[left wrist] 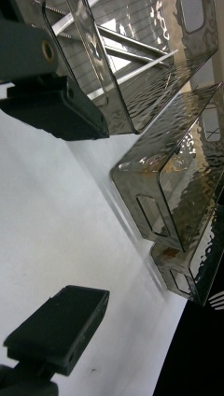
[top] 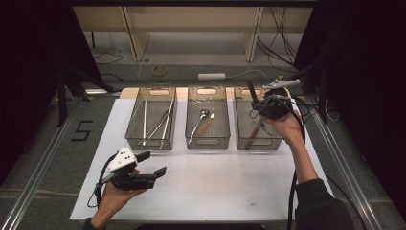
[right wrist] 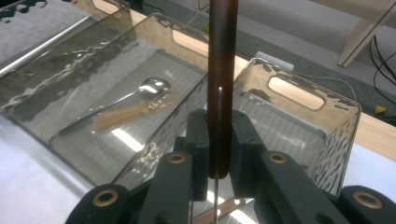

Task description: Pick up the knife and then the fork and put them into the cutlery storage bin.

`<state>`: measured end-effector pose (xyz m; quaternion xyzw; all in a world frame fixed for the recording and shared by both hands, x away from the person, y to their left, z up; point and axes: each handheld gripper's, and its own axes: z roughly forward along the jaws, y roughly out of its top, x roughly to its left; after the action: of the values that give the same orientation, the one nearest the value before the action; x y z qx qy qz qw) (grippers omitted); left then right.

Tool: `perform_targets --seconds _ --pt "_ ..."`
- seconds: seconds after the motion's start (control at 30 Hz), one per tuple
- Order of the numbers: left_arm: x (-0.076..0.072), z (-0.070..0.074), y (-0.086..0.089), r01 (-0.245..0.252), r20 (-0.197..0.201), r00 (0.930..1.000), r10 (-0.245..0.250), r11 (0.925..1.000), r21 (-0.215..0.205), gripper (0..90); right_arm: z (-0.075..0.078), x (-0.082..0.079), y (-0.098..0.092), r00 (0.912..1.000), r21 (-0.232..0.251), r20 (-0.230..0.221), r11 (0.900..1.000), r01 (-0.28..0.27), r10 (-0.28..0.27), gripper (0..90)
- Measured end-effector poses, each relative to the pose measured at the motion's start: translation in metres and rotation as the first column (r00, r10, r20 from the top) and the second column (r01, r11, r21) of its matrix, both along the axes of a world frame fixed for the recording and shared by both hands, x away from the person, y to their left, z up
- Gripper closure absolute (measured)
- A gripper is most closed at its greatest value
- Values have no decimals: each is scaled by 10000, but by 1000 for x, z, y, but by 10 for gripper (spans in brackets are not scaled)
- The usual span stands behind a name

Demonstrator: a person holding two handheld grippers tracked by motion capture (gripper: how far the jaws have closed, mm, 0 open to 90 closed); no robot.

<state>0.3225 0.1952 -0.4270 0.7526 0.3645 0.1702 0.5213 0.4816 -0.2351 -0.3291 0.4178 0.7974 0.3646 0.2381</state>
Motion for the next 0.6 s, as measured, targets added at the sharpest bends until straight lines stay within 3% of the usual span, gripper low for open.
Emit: perform_targets --seconds 0.4,0.6 --pt "1 0 1 6 -1 10000 -6 10000 -48 178 -14 28 -3 9965 63 -449 9975 707 -703 806" --pt "0 1 2 -28 46 10000 28 10000 -67 178 -23 39 -6 9926 -145 -596 9943 1054 -1060 806"
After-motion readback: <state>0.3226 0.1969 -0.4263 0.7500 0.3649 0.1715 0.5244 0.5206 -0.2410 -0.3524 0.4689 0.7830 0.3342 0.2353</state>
